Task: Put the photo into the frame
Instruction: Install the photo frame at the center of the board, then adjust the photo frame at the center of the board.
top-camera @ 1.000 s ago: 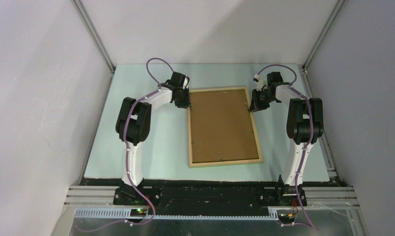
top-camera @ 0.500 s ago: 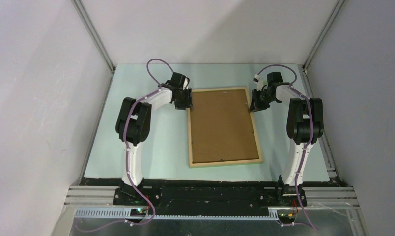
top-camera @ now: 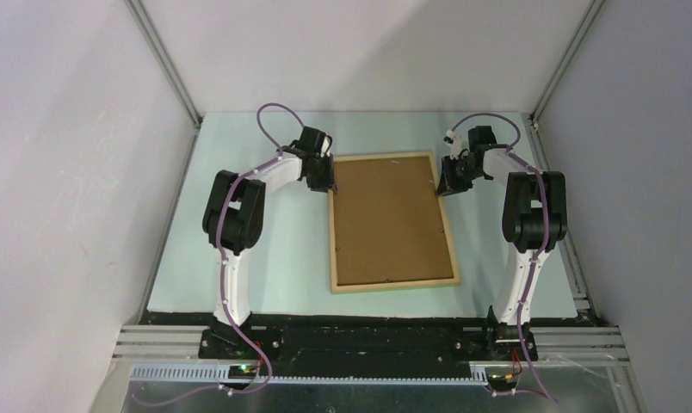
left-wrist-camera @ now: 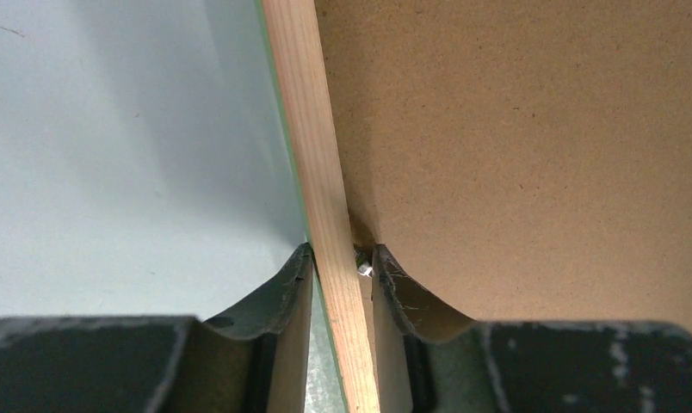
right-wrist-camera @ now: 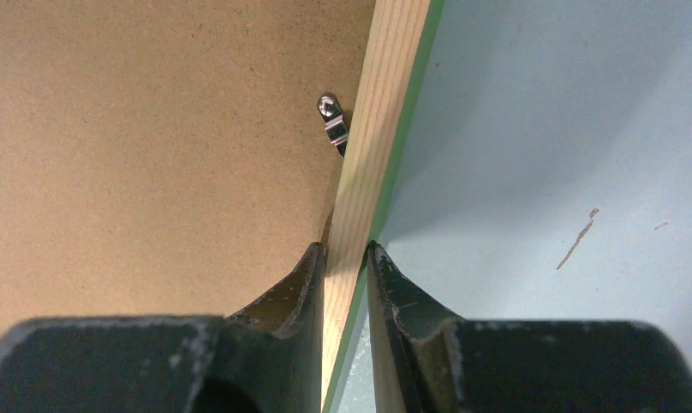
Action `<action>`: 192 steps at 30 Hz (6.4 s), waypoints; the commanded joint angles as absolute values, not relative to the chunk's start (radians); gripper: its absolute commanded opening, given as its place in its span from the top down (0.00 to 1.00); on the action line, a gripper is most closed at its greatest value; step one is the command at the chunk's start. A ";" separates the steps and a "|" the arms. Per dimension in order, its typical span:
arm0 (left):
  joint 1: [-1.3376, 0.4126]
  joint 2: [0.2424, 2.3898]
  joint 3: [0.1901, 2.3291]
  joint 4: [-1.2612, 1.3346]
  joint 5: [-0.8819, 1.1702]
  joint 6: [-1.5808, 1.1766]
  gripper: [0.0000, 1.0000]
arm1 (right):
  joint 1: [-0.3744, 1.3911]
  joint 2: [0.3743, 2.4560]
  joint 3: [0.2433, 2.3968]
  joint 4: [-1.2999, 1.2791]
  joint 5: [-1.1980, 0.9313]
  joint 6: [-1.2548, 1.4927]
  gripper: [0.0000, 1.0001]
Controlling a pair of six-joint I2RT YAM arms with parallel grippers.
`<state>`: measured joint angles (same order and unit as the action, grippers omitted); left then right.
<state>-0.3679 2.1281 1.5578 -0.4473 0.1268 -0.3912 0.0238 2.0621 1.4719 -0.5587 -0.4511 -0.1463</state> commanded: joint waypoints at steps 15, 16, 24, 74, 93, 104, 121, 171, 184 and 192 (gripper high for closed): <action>-0.368 2.068 1.541 -0.474 0.139 -0.386 0.59 | 0.020 2.045 1.462 -0.606 -0.466 -0.149 0.84; -0.368 2.067 1.540 -0.475 0.139 -0.388 0.58 | 0.020 2.044 1.462 -0.606 -0.466 -0.148 0.81; -0.362 2.061 1.537 -0.475 0.152 -0.406 0.47 | 0.020 2.020 1.468 -0.614 -0.442 -0.145 0.53; -0.301 1.973 1.486 -0.474 0.236 -0.310 0.37 | 0.085 2.160 1.755 -0.741 -0.307 -0.150 0.53; -0.289 1.951 1.467 -0.474 0.261 -0.314 0.37 | 0.113 2.241 1.823 -0.744 -0.264 -0.162 0.61; -0.288 1.962 1.467 -0.474 0.270 -0.319 0.38 | 0.121 2.274 1.856 -0.746 -0.258 -0.165 0.71; -0.285 1.930 1.428 -0.473 0.242 -0.265 0.38 | 0.120 2.316 1.946 -0.787 -0.272 -0.164 0.56; -0.190 1.544 1.130 -0.540 0.066 0.087 0.14 | 0.157 2.355 1.964 -0.952 -0.275 -0.712 1.00; -0.190 1.633 1.158 -0.549 0.093 0.136 0.00 | 0.222 2.450 2.127 -1.068 -0.283 -1.030 1.00; -0.192 1.751 1.275 -0.560 0.107 0.132 0.00 | 0.274 2.541 2.287 -1.163 -0.277 -1.173 1.00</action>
<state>-0.1940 1.7138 1.1976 -0.5686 0.0883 0.1123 0.2394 2.4626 2.2288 -1.1542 -0.3031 -0.9409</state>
